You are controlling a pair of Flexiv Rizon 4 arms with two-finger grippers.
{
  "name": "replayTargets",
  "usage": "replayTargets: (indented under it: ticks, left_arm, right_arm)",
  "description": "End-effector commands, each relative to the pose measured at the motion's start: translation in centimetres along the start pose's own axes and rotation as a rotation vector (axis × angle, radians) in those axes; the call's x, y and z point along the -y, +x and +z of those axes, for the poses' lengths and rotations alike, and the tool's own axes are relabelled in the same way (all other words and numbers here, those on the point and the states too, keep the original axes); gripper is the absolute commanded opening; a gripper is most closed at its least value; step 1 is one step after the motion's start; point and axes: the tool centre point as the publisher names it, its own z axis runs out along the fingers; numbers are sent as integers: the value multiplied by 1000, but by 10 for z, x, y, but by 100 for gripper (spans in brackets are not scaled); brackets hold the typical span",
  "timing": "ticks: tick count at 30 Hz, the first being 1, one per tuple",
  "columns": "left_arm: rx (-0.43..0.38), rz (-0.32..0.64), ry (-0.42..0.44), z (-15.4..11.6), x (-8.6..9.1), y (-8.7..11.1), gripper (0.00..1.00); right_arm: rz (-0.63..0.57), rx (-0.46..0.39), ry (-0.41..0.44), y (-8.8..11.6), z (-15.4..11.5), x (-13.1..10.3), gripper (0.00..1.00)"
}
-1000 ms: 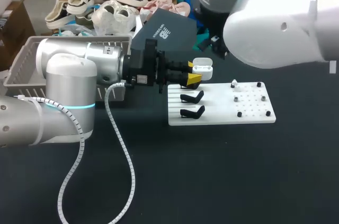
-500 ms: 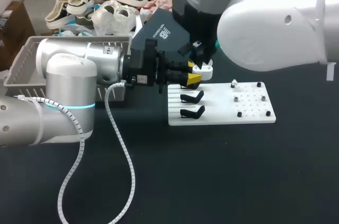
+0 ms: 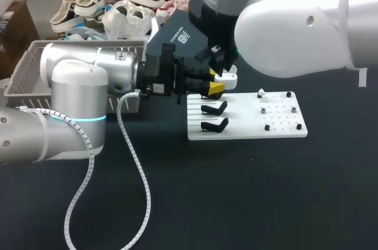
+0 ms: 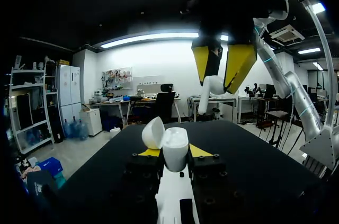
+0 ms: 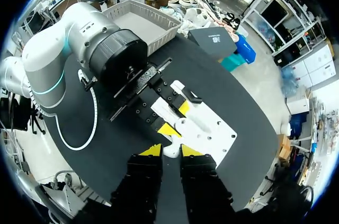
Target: Pick up each earbud case from the left stands, insert the matching earbuds, close the lid, and place the case in the box.
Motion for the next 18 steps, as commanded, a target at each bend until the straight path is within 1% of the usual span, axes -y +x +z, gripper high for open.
replayTargets:
  ticks: [1, 10, 11, 12, 13, 14, 15, 17, 18]
  left_arm:
    - [1, 1, -3, 0, 1, 0, 0]
    - [1, 1, -3, 0, 1, 0, 0]
    - [1, 1, -3, 0, 1, 0, 0]
    - [1, 1, -3, 0, 1, 0, 0]
    - [1, 1, -3, 0, 1, 0, 0]
    - [1, 1, -3, 0, 1, 0, 0]
    - [1, 1, -3, 0, 1, 0, 0]
    - [1, 1, -3, 0, 1, 0, 0]
    - [1, 1, -3, 0, 1, 0, 0]
  right_arm:
    - [2, 0, 3, 1, -1, -1, 0]
    - [2, 0, 3, 1, -1, -1, 0]
    - [38, 0, 8, 1, 2, 3, 0]
    - [166, -14, 7, 2, 11, 16, 0]
    - [226, -24, 12, 5, 14, 22, 0]
    - [270, -25, 21, 7, 15, 26, 0]
    - [346, -33, 18, 10, 14, 33, 0]
    - [414, -48, 18, 14, 12, 40, 0]
    - [482, -63, 30, 17, 8, 47, 0]
